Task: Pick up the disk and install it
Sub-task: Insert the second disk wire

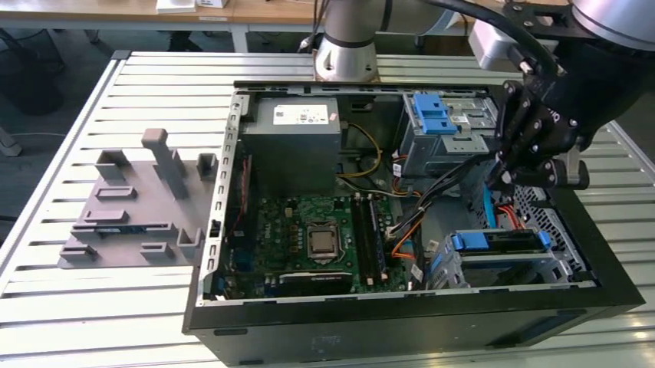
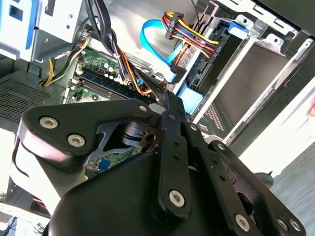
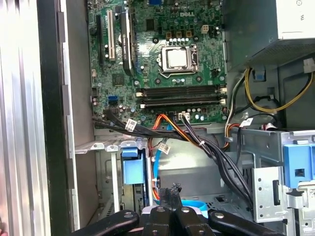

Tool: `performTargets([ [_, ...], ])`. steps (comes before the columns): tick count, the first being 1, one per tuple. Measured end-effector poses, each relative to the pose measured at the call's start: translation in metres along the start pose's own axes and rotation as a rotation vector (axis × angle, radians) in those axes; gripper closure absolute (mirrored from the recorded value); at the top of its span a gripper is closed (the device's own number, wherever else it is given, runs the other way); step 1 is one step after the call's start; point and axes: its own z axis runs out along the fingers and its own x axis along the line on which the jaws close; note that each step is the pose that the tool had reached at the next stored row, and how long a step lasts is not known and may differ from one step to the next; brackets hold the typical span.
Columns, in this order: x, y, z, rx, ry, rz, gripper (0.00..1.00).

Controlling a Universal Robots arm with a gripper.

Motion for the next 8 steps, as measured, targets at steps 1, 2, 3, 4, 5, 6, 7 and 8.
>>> performTargets([
  [1, -0.0007, 0.0000, 0.0000, 0.0000, 0.0000, 0.000, 0.89],
  [2, -0.0013, 0.0000, 0.0000, 0.0000, 0.0000, 0.000, 0.89],
  [3, -0.0017, -0.0004, 0.0000, 0.0000, 0.0000, 0.000, 0.89],
  [4, -0.0020, -0.0008, 0.0000, 0.0000, 0.0001, 0.000, 0.89],
  [5, -0.0022, -0.0011, 0.0001, 0.0000, 0.0000, 0.000, 0.89],
  [6, -0.0023, -0.0015, 0.0001, 0.0000, 0.0001, 0.000, 0.89],
  [7, -0.0029, -0.0039, 0.0000, 0.0000, 0.0001, 0.000, 0.89],
  [8, -0.0040, -0.0062, -0.0001, 0.0001, 0.0001, 0.000, 0.89],
])
